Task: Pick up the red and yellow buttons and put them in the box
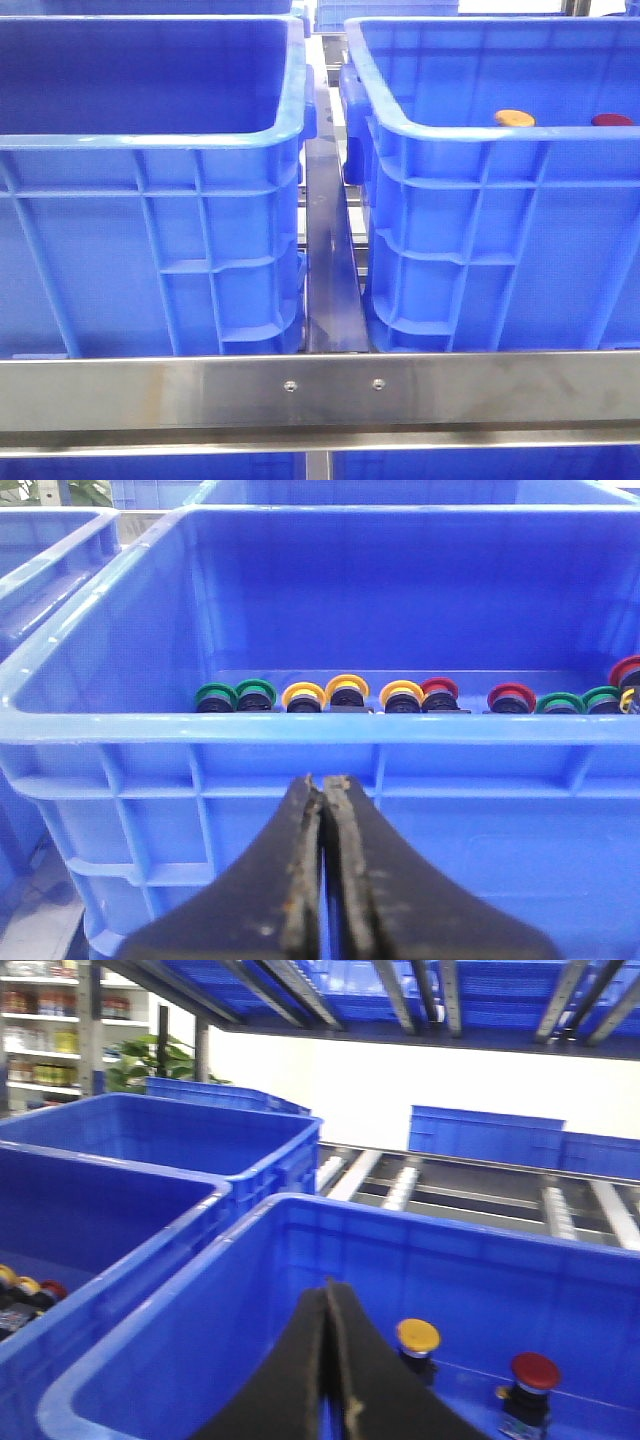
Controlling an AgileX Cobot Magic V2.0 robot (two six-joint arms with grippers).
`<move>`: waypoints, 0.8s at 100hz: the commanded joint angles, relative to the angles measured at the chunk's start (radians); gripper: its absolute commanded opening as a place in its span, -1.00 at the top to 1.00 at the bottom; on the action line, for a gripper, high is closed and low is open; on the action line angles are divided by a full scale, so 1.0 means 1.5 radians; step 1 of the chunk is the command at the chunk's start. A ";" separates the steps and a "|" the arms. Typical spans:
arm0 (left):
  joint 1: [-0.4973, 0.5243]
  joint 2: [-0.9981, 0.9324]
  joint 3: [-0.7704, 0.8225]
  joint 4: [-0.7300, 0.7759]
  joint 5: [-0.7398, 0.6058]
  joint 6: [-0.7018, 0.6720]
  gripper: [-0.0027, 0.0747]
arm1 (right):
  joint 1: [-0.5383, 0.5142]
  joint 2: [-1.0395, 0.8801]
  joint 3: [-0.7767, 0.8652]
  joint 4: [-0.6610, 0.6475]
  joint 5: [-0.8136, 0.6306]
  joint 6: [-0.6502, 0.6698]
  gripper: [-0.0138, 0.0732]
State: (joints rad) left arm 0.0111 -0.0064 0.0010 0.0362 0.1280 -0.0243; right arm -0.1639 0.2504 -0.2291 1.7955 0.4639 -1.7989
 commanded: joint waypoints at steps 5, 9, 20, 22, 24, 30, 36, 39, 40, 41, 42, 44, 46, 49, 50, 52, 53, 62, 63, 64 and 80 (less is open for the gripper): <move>0.000 -0.020 0.035 -0.005 -0.056 -0.007 0.98 | 0.030 0.004 -0.018 0.082 0.010 0.001 0.76; 0.000 -0.020 0.035 -0.005 -0.056 -0.007 0.98 | 0.040 0.004 -0.018 0.082 0.011 0.001 0.76; 0.000 -0.020 0.035 -0.005 -0.056 -0.007 0.98 | 0.069 0.004 -0.018 0.082 0.009 0.001 0.76; 0.000 -0.020 0.035 -0.005 -0.056 -0.007 0.98 | 0.078 0.004 -0.018 0.082 0.009 0.001 0.76; 0.000 -0.020 0.035 -0.005 -0.056 -0.007 0.98 | 0.087 0.004 -0.018 0.082 0.009 0.001 0.76; 0.000 -0.020 0.035 -0.005 -0.056 -0.007 0.98 | 0.119 0.004 -0.018 0.082 0.008 0.001 0.76; 0.000 -0.020 0.035 -0.005 -0.056 -0.007 0.98 | 0.151 0.004 -0.018 0.082 0.008 0.001 0.76; 0.000 -0.020 0.035 -0.005 -0.056 -0.007 0.98 | 0.172 0.004 -0.018 0.082 0.008 0.001 0.76; 0.000 -0.020 0.035 -0.005 -0.056 -0.007 0.98 | 0.177 0.004 -0.018 0.082 0.008 0.001 0.76; 0.000 -0.020 0.035 -0.005 -0.056 -0.007 0.98 | 0.185 0.004 -0.018 0.082 0.007 0.001 0.76; 0.000 -0.020 0.035 -0.005 -0.056 -0.007 0.98 | 0.190 0.004 -0.018 0.082 0.007 0.001 0.76; 0.000 -0.020 0.035 -0.005 -0.056 -0.007 0.98 | 0.205 0.002 -0.018 0.082 0.004 0.001 0.76; 0.000 -0.020 0.035 -0.005 -0.056 -0.007 0.98 | 0.221 -0.001 -0.018 0.082 -0.008 0.001 0.76; 0.000 -0.020 0.035 -0.005 -0.056 -0.007 0.98 | 0.240 -0.005 -0.018 0.082 -0.039 0.001 0.76; 0.000 -0.020 0.035 -0.005 -0.056 -0.007 0.98 | 0.244 -0.007 -0.018 0.082 -0.048 0.001 0.76; 0.000 -0.020 0.035 -0.005 -0.056 -0.007 0.98 | 0.256 -0.011 -0.018 0.082 -0.073 0.001 0.76; 0.000 -0.020 0.035 -0.005 -0.056 -0.007 0.98 | 0.262 -0.014 -0.018 0.082 -0.088 0.001 0.76; 0.000 -0.020 0.035 -0.005 -0.056 -0.007 0.98 | 0.279 -0.028 -0.018 0.082 -0.184 0.001 0.76; 0.000 -0.020 0.035 -0.005 -0.056 -0.007 0.98 | 0.279 -0.031 -0.018 0.082 -0.197 0.001 0.76; 0.000 -0.020 0.035 -0.005 -0.056 -0.007 0.98 | 0.279 -0.032 -0.018 0.082 -0.204 0.001 0.76; 0.000 -0.020 0.035 -0.005 -0.056 -0.007 0.98 | 0.275 -0.054 -0.018 0.082 -0.284 0.001 0.76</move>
State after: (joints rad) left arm 0.0111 -0.0064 0.0010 0.0362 0.1280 -0.0252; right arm 0.2501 0.1713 -0.2291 1.8105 0.0808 -1.7989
